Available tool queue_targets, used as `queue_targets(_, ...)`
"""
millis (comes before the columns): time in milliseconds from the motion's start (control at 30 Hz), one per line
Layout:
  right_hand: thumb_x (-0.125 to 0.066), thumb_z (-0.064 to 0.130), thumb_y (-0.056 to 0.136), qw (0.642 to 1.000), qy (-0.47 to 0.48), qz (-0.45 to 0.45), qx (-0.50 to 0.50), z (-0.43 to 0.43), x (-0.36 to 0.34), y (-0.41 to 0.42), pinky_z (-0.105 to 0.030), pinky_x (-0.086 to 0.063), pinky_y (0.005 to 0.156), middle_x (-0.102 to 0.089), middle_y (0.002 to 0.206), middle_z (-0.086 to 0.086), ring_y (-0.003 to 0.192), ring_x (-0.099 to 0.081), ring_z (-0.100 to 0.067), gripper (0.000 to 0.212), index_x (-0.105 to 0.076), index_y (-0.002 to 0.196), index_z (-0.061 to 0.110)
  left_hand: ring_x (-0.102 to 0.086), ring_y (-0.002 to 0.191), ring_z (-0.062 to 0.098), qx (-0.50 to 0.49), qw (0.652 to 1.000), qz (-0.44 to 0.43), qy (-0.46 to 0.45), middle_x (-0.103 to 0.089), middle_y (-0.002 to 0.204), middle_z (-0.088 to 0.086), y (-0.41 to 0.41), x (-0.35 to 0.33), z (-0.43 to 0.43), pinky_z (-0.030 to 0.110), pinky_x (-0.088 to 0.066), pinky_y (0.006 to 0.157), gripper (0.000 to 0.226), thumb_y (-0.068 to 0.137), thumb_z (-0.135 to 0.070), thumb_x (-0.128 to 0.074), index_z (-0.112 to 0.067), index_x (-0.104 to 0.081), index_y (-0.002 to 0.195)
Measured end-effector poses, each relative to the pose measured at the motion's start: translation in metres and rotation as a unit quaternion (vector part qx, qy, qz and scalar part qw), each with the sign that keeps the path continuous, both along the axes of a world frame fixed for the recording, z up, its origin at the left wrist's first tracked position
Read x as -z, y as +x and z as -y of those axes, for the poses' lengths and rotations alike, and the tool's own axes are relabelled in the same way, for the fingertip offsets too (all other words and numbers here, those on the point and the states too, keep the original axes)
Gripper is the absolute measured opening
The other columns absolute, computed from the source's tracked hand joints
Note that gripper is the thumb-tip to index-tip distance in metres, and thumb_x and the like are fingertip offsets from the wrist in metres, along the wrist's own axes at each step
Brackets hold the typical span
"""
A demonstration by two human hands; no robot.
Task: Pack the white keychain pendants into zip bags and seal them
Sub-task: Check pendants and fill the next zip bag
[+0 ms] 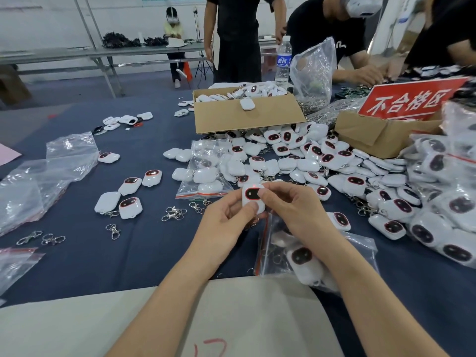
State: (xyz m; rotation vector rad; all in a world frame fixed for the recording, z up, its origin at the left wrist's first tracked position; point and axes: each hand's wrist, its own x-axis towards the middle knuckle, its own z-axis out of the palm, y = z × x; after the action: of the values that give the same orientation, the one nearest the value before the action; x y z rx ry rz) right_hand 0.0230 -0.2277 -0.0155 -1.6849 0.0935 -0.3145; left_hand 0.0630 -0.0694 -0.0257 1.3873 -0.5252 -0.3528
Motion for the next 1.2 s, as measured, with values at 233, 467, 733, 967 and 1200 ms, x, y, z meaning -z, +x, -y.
queue_targets(233,-0.069,0.021,0.095,1.000,0.000,0.004,0.009,0.000,0.006,0.005,-0.040,-0.062,0.084,-0.079,0.090,0.000,0.081,-0.077,-0.022,0.010,-0.076,0.097,0.028,-0.076,0.097,0.020,-0.024,0.999,0.012,0.019,-0.078,0.107,0.008,0.001,0.001,0.001,0.015,-0.053,0.083,0.030,0.100,0.001,-0.056,-0.011,-0.065,0.127)
queue_targets(467,-0.068,0.022,0.096,1.000,0.001,0.002,0.011,0.002,0.010,0.005,-0.047,-0.061,0.088,-0.079,0.093,-0.001,0.084,-0.076,-0.023,0.011,-0.076,0.103,0.022,-0.076,0.096,0.019,-0.031,0.999,0.010,0.020,-0.078,0.106,0.007,0.000,0.000,0.002,0.015,-0.053,0.083,0.030,0.100,0.000,-0.057,-0.013,-0.065,0.125)
queue_targets(733,-0.070,0.027,0.093,0.999,-0.031,0.010,-0.006,-0.001,0.002,0.003,-0.024,-0.057,0.085,-0.077,0.096,0.009,0.089,-0.072,-0.005,0.016,-0.074,0.108,0.028,-0.071,0.085,0.004,-0.122,0.991,0.040,0.048,-0.078,0.098,-0.003,-0.001,0.004,0.005,0.014,-0.050,0.073,0.017,0.098,-0.008,-0.065,-0.019,-0.057,0.109)
queue_targets(967,-0.076,0.015,0.087,0.998,-0.041,0.012,-0.053,-0.003,-0.002,-0.001,-0.007,-0.049,0.071,-0.075,0.096,0.022,0.076,-0.067,0.006,0.027,-0.072,0.104,0.035,-0.067,0.110,0.005,-0.154,0.981,0.085,0.081,-0.069,0.126,-0.008,0.000,0.004,0.003,0.033,-0.053,0.100,0.025,0.097,0.004,-0.057,-0.019,-0.052,0.093)
queue_targets(1200,-0.074,0.013,0.090,0.998,-0.038,0.036,-0.032,-0.003,-0.001,-0.001,-0.011,-0.048,0.066,-0.074,0.085,0.016,0.069,-0.062,0.001,0.027,-0.074,0.097,0.039,-0.069,0.101,0.003,-0.146,0.985,0.073,0.051,-0.074,0.109,-0.011,0.000,0.005,0.004,0.016,-0.052,0.087,0.021,0.098,0.000,-0.059,-0.020,-0.057,0.103)
